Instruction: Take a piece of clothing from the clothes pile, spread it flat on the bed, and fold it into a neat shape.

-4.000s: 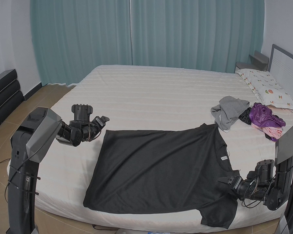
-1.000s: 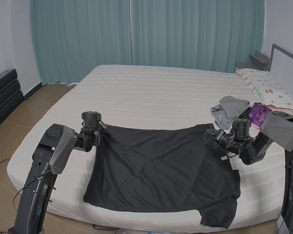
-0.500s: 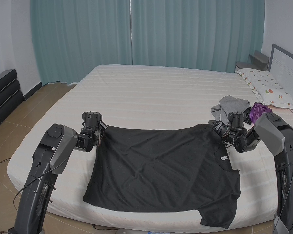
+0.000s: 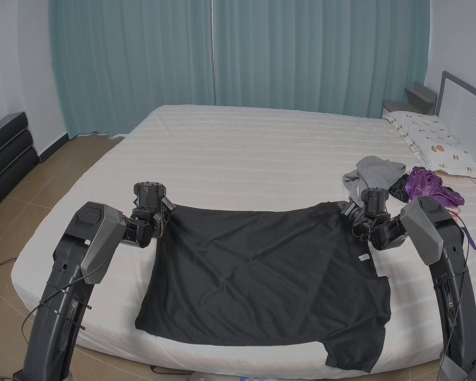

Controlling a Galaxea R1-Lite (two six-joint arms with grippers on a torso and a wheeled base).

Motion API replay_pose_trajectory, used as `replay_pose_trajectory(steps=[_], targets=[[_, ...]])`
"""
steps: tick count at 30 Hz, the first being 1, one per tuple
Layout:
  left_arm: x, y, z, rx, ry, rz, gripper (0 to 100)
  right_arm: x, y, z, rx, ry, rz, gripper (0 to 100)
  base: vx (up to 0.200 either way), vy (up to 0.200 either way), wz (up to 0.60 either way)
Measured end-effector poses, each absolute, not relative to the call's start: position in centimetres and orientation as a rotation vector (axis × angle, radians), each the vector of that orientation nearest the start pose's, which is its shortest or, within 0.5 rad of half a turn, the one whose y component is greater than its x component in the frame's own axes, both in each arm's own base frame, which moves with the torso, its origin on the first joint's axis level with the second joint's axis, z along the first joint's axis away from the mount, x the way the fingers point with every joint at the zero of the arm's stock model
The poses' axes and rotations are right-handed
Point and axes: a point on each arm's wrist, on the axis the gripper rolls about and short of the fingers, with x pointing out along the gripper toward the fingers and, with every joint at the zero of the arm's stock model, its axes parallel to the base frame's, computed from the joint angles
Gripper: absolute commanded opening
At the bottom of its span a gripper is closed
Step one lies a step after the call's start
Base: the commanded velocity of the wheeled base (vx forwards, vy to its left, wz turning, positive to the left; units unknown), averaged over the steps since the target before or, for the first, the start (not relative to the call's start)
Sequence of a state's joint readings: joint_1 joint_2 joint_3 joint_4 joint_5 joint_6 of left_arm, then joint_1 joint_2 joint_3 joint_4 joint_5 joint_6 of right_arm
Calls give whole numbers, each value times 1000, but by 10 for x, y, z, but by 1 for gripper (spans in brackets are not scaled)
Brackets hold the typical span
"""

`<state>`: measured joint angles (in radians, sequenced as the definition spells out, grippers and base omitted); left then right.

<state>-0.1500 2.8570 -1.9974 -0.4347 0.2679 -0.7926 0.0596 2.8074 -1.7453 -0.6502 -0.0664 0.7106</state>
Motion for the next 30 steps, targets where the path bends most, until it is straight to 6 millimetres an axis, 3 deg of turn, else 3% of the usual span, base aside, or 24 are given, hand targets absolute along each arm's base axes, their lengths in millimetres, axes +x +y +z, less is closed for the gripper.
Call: replay_pose_trajectory(steps=[7, 18, 22, 23, 30], targets=[[546, -77, -40, -692, 344, 271, 0, 530, 26, -58, 682, 363, -163, 0, 0, 0, 0], [548, -76, -37, -696, 321, 264, 0, 541, 6, -28, 694, 214, -210, 0, 0, 0, 0], [548, -76, -37, -696, 321, 264, 0, 537, 7, -32, 689, 246, -210, 0, 0, 0, 0], [548, -76, -37, -696, 322, 264, 0, 536, 9, -35, 688, 261, -206, 100, 0, 0, 0], [547, -77, -38, -693, 330, 265, 0, 532, 19, -49, 682, 335, -181, 100, 0, 0, 0]])
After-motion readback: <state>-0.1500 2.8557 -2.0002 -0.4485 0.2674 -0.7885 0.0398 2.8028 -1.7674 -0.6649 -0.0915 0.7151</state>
